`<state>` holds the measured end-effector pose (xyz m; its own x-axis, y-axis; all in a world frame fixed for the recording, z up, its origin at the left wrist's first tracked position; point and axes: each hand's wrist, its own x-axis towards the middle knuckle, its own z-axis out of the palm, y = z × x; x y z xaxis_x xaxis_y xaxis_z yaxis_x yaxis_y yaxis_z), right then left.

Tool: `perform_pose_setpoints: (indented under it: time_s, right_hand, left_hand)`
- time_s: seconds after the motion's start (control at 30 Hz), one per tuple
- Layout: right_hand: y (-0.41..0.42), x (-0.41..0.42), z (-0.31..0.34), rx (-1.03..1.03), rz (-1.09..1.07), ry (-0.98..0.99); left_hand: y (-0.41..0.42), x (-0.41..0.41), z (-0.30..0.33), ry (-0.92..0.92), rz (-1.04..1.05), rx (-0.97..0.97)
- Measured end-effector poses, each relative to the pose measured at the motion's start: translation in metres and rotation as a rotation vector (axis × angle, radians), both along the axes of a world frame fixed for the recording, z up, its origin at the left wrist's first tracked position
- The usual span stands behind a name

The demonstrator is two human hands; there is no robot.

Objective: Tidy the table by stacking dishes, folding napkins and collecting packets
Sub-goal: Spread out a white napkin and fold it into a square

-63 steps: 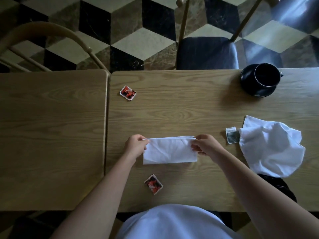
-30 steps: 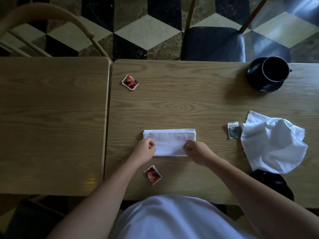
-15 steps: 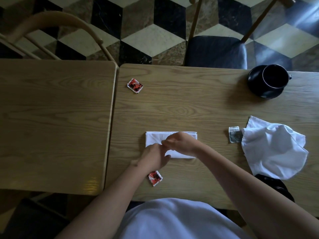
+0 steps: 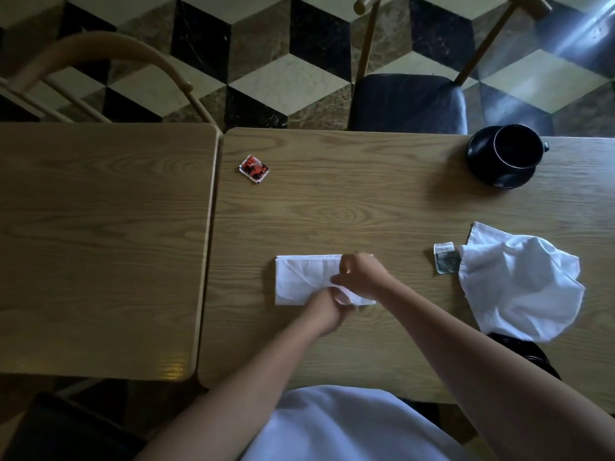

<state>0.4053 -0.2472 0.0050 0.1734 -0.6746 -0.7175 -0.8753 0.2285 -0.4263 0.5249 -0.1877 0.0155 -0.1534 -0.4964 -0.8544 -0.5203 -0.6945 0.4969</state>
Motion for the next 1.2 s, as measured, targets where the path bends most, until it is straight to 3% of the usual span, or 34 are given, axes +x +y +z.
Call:
perform_pose_setpoints:
  time_s: [0.07, 0.13, 0.23, 0.3, 0.4, 0.47, 0.57, 0.63, 0.77, 0.87, 1.0, 1.07, 1.2]
  right_hand:
    - [0.001, -0.009, -0.009, -0.186, 0.042, 0.177]
    - [0.001, -0.017, -0.016, -0.235, 0.083, 0.236]
    - [-0.002, -0.02, -0.022, -0.19, 0.158, 0.309]
    - [-0.006, -0.018, -0.021, -0.141, 0.221, 0.342]
    - [-0.018, -0.016, -0.01, -0.101, 0.216, 0.209]
    - [-0.028, -0.015, 0.006, -0.181, 0.173, 0.051]
    - [-0.035, -0.015, 0.03, -0.359, 0.109, -0.138]
    - [-0.03, -0.016, 0.038, -0.377, -0.065, -0.2]
    - [0.001, -0.014, 0.03, -0.192, -0.505, -0.352]
    - [0.039, -0.008, 0.012, 0.086, -0.839, -0.417]
    - [0.09, -0.005, -0.014, 0.384, -1.011, -0.383]
    - [0.102, -0.005, -0.02, 0.398, -0.991, -0.38]
    - [0.099, -0.008, -0.018, 0.21, -0.874, -0.293]
  left_hand:
    - [0.003, -0.018, -0.003, 0.17, 0.597, 0.455]
    - [0.008, -0.03, -0.011, 0.329, 0.928, 0.677]
    - [0.012, -0.043, -0.02, 0.436, 1.198, 0.695]
    - [0.012, -0.047, -0.021, 0.442, 1.257, 0.658]
    - [0.009, -0.045, -0.024, 0.416, 1.271, 0.606]
    - [0.0, -0.036, -0.022, 0.41, 1.275, 0.529]
    - [-0.018, -0.022, -0.014, 0.498, 1.232, 0.238]
    - [-0.032, -0.006, -0.007, 0.527, 1.217, 0.044]
    - [-0.039, 0.02, -0.011, 0.285, 1.005, -0.212]
    - [-0.017, 0.03, -0.027, 0.141, 0.83, -0.145]
    - [0.024, 0.037, -0.048, 0.046, 0.722, -0.004]
    - [0.037, 0.039, -0.05, 0.013, 0.677, -0.058]
    - [0.043, 0.04, -0.044, 0.154, 0.473, -0.189]
